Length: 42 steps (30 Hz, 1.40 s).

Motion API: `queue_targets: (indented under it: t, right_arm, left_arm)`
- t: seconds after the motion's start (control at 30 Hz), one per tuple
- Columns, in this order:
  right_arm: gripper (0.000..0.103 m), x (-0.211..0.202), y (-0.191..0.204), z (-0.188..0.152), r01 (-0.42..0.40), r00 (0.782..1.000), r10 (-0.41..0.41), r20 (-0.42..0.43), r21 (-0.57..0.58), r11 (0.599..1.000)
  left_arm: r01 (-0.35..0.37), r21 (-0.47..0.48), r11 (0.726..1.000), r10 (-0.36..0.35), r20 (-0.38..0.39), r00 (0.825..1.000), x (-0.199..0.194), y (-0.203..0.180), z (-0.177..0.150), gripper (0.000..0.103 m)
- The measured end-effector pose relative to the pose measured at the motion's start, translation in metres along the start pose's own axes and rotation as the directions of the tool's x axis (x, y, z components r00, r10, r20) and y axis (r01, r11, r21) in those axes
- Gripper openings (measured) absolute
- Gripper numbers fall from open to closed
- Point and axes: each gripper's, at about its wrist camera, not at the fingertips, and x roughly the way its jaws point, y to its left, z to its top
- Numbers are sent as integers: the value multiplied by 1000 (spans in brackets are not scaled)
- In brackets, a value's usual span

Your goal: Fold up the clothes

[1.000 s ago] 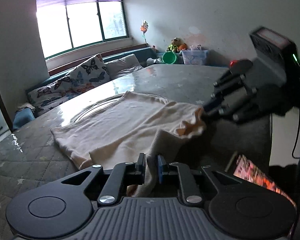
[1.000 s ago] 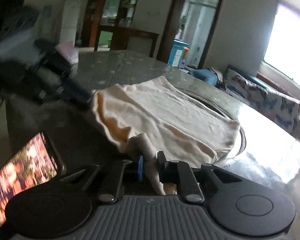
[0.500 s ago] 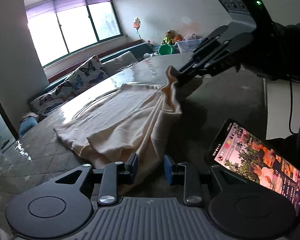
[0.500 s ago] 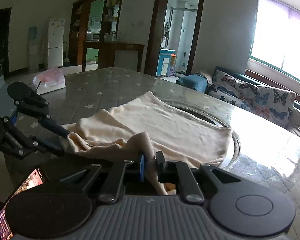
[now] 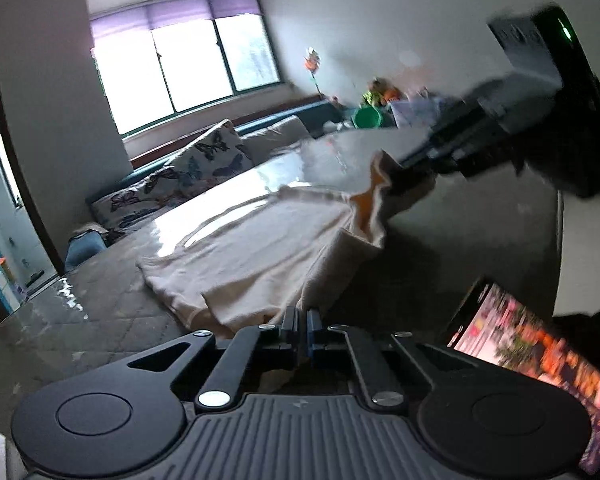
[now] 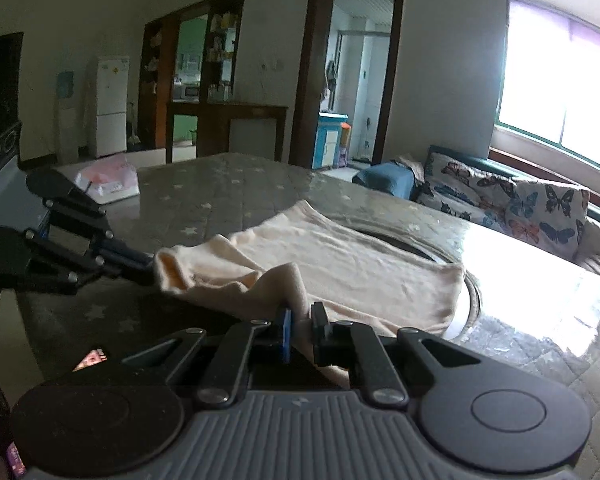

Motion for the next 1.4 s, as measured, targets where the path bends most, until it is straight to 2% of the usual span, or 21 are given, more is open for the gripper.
queue_targets:
  t: [0.27,0.47,0.53,0.67,0.83,0.97,1.1,1.23,1.4]
  right_arm:
    - [9,-35,19,-2,-26,1000,26,7,-14,1000]
    - [9,-79,36,-4,-122,991,123,-47,23,992]
    - [9,-87,37,-3,-147,987,149,-57,32,989]
    - [9,-85,26,8,-139,989,141,-39,30,990]
    - [9,-61,0,34,-111,994,112,-12,20,994]
    - [9,-35,-17,50,-96,995,96,-11,5,995]
    - [9,8,-35,59,-59,998,59,-34,4,998]
    - [9,56,-54,58,-17,997,21,-72,52,999]
    - [9,107,-72,39,43,990,-24,-136,135,990]
  left_arm:
    - [24,40,999,-24,2,1000,-32,-13,11,4]
    - [72,46,996,-71,-6,997,-77,-24,13,4]
    - [68,51,996,-68,-2,998,-86,-27,14,4]
    - [42,73,996,-43,17,999,-85,-24,22,4]
    - [-16,123,992,14,16,1000,-52,-8,37,5]
    - [-29,120,992,29,2,1000,-15,20,48,5]
    - [-39,111,993,41,-15,999,24,48,57,5]
    - [-39,76,996,43,-58,997,74,69,56,5]
    - [-68,34,997,71,-120,990,117,78,42,5]
